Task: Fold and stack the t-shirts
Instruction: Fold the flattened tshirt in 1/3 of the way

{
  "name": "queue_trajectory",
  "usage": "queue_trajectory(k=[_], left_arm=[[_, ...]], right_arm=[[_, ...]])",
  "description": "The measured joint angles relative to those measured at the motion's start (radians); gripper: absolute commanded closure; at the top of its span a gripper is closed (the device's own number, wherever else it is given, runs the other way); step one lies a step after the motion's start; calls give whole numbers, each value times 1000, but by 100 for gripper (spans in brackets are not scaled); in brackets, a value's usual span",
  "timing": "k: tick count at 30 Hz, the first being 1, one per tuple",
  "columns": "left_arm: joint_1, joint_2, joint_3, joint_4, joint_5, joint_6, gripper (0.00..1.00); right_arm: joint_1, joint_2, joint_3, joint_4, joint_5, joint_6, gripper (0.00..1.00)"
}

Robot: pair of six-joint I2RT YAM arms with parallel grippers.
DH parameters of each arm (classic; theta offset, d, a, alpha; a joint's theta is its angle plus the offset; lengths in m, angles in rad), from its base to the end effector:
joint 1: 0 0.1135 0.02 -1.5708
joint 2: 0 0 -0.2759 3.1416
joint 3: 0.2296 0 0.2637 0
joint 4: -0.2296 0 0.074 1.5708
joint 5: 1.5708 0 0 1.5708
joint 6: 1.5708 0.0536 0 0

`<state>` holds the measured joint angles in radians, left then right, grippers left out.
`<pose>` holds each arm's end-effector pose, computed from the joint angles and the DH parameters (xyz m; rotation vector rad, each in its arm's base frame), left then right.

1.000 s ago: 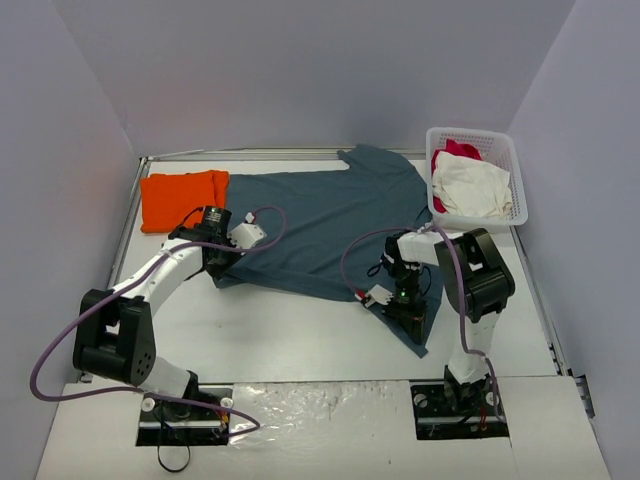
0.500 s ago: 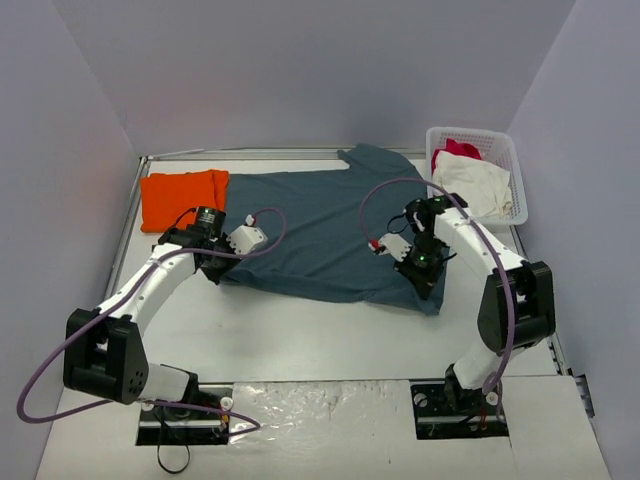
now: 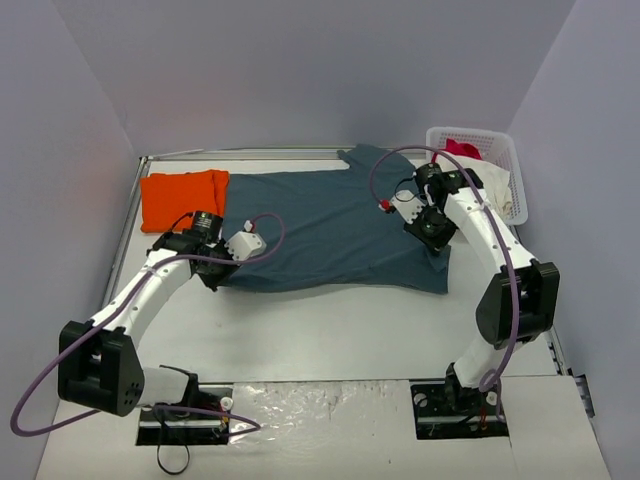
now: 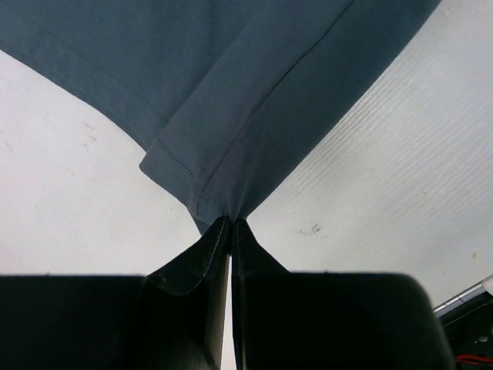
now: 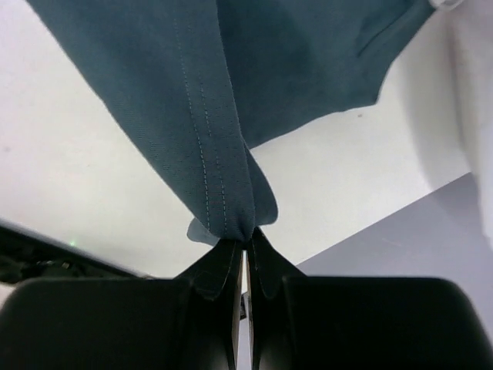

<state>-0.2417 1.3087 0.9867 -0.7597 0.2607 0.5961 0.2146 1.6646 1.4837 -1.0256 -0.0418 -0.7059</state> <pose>0.2590 -0.0781 0.2446 1.1387 2.3476 -0.2218 0.3461 0.0777 0.2818 -1.2432 2.4837 -0.0681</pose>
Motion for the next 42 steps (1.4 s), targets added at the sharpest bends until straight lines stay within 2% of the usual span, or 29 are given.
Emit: queue_trajectory(k=[10,19,26,37,42], left_arm=[[0,24,7,84,-97,-52,98],[7,244,158,115,-186,-54,98],[19,356,233,127,-214,-50,98],[24,523,317,169,-262,-55,98],[24,577,337,191,-290,-59,98]], right_arm=[[24,201,166,76,93,29,100],[88,359,360,95,151,53,100],[101,446,474,97,200,55,100],[94,613,574,108,247,65,100],[93,640,586,155,264,94,100]])
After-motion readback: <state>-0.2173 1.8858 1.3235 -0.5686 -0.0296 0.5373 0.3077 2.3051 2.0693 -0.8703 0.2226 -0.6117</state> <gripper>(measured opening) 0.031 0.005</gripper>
